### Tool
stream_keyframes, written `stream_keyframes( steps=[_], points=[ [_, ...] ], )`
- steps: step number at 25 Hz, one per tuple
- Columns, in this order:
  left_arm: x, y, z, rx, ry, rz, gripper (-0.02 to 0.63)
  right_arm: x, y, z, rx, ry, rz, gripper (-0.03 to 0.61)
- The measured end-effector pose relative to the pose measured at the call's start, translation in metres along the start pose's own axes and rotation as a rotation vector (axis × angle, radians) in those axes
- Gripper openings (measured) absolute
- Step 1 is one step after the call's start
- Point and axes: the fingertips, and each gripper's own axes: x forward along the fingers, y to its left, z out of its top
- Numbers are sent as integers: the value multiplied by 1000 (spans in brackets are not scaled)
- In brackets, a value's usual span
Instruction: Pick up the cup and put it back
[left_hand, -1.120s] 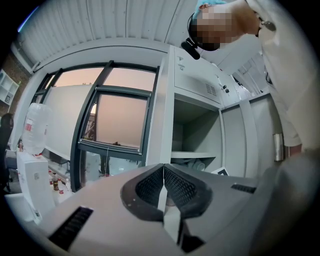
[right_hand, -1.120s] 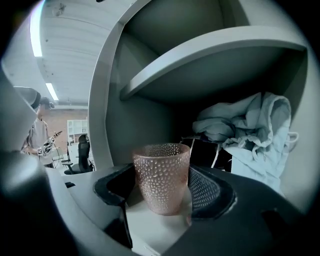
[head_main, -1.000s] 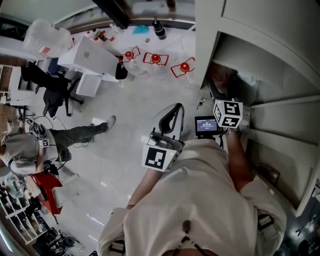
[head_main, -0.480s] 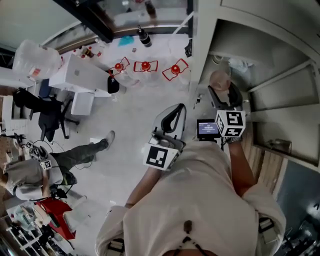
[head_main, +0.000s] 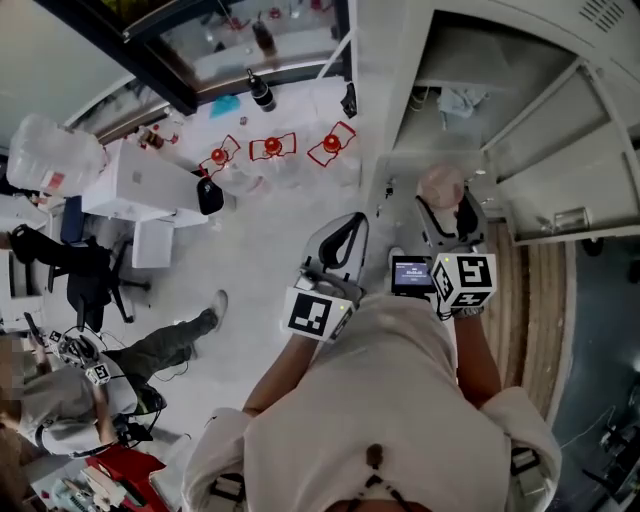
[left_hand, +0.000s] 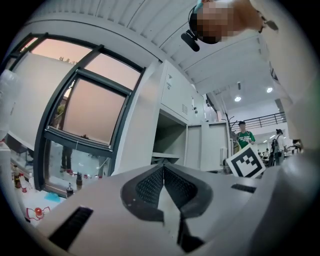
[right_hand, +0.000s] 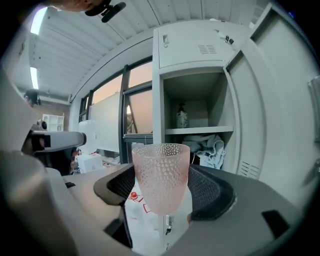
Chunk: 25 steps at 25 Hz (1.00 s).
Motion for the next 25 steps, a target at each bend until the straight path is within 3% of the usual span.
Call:
stream_keyframes(
  steps=[8, 15, 25],
  points=[
    [-36, -35, -9, -37, 11, -174, 9, -93, 35, 3, 35, -32, -131, 325],
    [-48, -80, -13, -39, 36, -267, 9, -167, 54, 9, 31, -46, -188, 325],
    [-65, -145, -17, -8, 34, -296, 9, -239, 58, -6, 62, -73, -164, 325]
  ],
)
